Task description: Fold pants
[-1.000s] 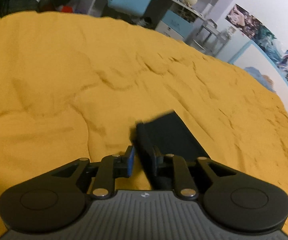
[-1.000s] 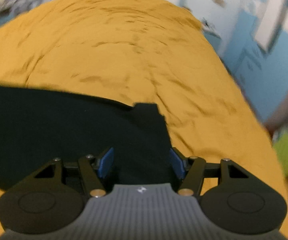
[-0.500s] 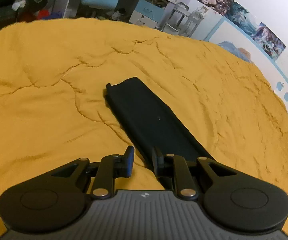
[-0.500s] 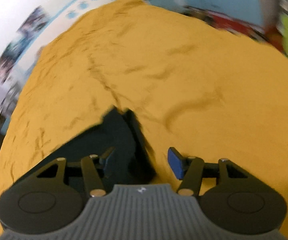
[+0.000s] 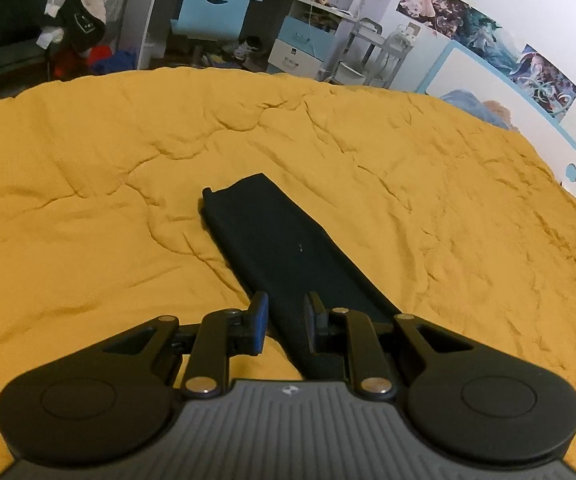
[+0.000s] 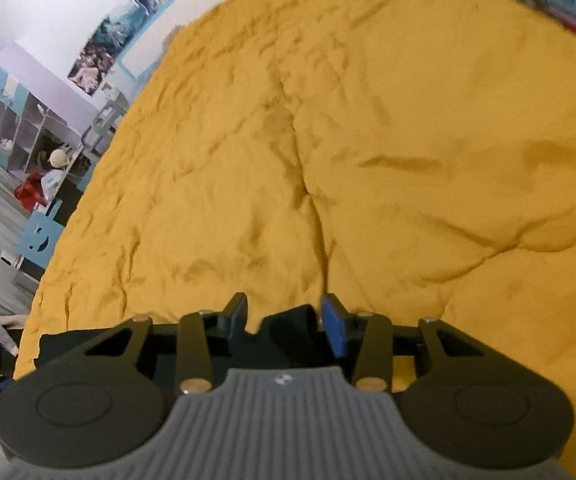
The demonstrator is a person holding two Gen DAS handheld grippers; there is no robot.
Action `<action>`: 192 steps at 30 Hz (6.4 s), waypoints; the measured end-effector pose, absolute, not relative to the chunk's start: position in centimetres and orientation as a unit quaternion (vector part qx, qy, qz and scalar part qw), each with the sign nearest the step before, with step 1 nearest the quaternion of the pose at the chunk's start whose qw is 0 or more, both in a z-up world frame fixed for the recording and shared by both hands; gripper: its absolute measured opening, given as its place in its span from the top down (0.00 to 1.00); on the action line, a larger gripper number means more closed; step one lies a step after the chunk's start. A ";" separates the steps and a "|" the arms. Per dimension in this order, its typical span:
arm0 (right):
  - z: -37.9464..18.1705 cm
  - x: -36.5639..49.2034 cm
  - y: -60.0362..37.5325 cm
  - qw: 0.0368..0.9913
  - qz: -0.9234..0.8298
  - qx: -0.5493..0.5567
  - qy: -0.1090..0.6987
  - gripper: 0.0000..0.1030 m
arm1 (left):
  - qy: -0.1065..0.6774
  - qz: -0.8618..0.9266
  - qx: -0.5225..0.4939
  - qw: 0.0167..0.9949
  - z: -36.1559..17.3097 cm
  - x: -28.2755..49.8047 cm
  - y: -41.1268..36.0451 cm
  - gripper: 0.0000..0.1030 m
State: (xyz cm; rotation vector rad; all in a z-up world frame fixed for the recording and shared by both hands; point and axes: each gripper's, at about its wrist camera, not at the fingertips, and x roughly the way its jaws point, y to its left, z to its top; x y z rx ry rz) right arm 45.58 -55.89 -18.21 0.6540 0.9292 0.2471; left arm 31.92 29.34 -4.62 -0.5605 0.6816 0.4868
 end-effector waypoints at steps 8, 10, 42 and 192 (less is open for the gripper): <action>-20.7 46.0 -57.5 0.802 0.144 0.372 0.444 0.84 | 0.330 0.224 -0.263 0.878 -5.2 32.1 29.1 0.80; -20.6 45.5 -57.9 0.801 0.139 0.382 0.441 0.89 | 0.330 0.225 -0.265 0.877 -5.3 32.1 29.1 0.80; -14.4 28.0 -57.4 0.833 0.038 0.364 0.415 0.70 | 0.396 0.004 -0.255 0.882 -5.9 28.7 15.2 0.80; -11.6 27.7 -34.4 0.891 0.142 0.124 0.413 0.37 | 0.421 -0.328 0.001 0.845 -8.1 28.3 -5.2 0.77</action>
